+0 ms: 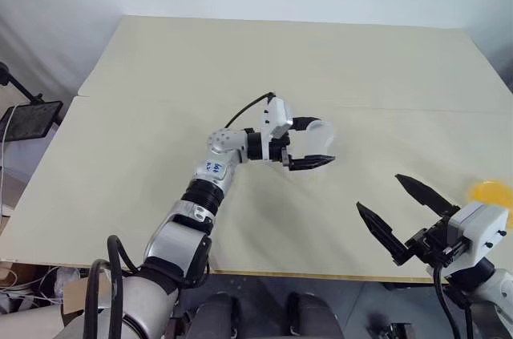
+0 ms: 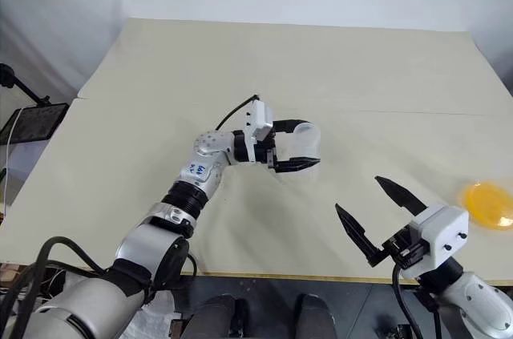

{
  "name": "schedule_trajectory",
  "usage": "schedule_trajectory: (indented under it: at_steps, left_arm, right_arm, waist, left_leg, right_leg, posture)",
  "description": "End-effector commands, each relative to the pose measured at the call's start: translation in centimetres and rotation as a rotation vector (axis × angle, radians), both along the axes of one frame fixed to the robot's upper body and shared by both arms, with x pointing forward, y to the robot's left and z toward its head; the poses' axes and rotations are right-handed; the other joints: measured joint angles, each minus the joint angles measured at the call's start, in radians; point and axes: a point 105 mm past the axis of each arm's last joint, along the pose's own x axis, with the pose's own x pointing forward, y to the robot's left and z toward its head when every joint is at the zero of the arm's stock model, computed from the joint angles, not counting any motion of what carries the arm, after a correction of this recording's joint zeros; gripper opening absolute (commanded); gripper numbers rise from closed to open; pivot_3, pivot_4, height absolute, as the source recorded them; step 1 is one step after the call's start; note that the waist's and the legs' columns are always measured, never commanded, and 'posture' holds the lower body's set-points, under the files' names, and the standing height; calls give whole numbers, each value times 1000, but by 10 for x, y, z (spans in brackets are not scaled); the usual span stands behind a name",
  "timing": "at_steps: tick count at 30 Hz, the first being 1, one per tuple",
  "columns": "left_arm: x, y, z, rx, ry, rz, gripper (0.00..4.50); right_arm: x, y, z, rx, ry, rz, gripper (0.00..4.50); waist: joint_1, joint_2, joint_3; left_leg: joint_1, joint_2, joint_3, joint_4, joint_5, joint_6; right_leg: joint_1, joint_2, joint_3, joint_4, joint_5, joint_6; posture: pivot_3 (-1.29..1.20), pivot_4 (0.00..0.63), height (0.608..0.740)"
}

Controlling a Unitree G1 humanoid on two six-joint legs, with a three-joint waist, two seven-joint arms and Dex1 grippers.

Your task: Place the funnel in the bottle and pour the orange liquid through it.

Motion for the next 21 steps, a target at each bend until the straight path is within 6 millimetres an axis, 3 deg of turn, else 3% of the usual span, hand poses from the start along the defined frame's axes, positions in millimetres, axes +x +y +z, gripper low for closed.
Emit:
schedule_trajectory:
  at_steps: [1,5,11,16,21]
  left_arm:
    - [-3,9,25,-89,-42,-20,4488]
    - [1,21,37,-132,-60,1,4488]
    - [6,59,51,-170,-86,72,4488]
    - [5,119,51,-155,-102,247,4488]
    - [-8,198,24,-68,-89,545,4488]
  right_arm:
    - [2,0,0,-8,-5,8,4500]
    - [5,0,-2,-3,-4,23,4500]
    - [18,-2,6,-16,-70,76,4500]
    - [20,13,11,-79,-28,311,4500]
    - [27,24,15,-147,12,515,4500]
  waist:
    - [1,0,0]
    - [1,0,0]
    - [-5,0,0]
    - [-12,1,0]
    - [-21,1,0]
  left_leg:
    - [0,0,0,0,0,0]
    - [0,0,-1,0,0,0]
    - [0,-1,0,0,0,0]
    - [1,1,-2,0,0,-1]
    - [1,1,-3,0,0,-1]
  right_leg:
    - [0,0,0,0,0,0]
    - [0,0,0,0,0,0]
    - [0,0,-1,1,0,0]
    - [0,0,-1,2,0,0]
    - [1,0,-1,2,0,0]
  posture:
    - [0,150,740]
    - [0,150,740]
    - [0,150,740]
    - [0,150,740]
    - [0,150,740]
